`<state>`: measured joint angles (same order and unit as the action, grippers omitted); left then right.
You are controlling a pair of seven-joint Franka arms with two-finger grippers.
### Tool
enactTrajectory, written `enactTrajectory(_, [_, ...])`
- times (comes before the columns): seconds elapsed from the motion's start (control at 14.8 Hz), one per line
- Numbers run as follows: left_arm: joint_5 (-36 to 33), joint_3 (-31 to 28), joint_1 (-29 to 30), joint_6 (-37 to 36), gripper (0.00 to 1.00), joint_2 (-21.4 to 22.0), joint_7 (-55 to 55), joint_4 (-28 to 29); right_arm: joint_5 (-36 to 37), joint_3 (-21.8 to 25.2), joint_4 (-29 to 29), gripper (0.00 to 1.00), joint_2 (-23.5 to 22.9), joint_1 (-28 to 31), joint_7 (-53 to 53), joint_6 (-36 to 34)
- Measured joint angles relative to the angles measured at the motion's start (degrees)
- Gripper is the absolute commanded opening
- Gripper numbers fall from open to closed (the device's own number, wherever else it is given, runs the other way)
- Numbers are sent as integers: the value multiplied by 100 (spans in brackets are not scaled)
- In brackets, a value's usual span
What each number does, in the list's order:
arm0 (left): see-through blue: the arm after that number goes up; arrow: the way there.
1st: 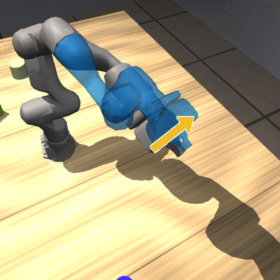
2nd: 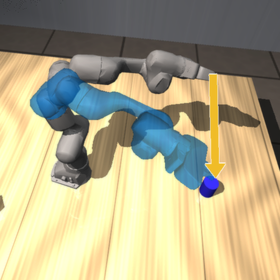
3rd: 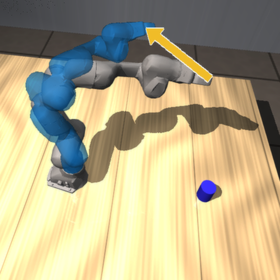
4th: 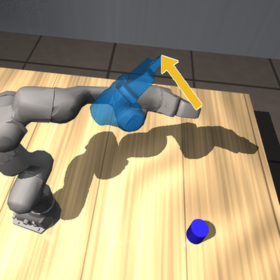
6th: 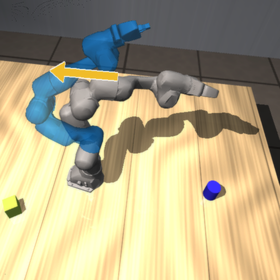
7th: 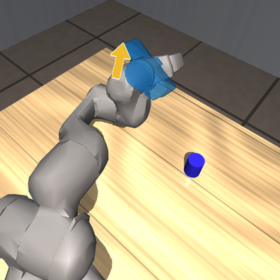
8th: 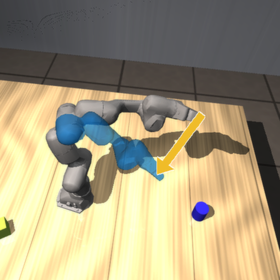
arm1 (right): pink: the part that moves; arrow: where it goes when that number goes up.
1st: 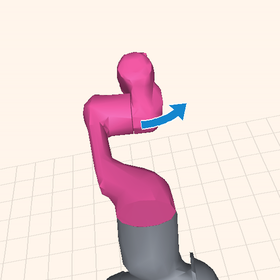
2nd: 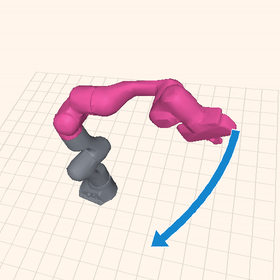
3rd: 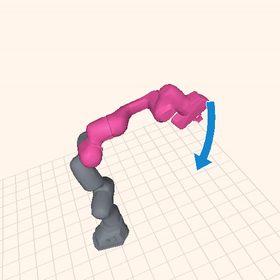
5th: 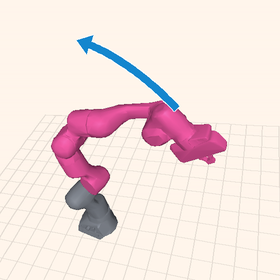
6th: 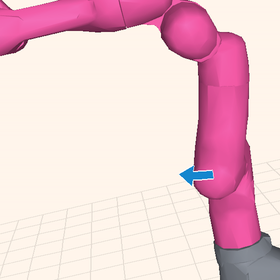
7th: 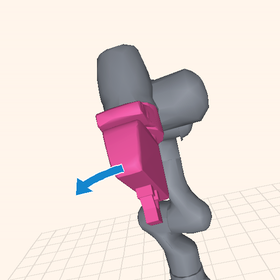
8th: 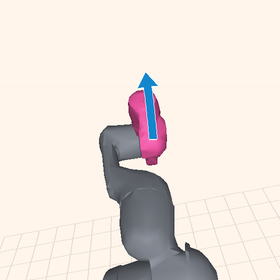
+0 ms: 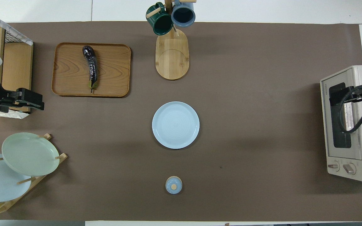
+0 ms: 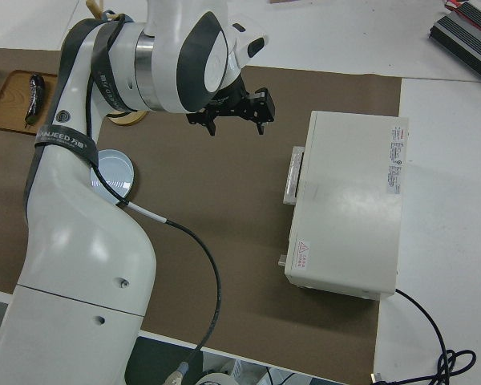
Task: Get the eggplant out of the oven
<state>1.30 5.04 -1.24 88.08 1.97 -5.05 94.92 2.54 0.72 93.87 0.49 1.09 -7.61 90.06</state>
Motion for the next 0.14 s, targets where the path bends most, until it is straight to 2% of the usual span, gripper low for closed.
enactTrajectory(0.14, [3, 0, 0, 10, 100, -3, 12, 0, 0, -4, 0, 100, 0, 0, 0, 0])
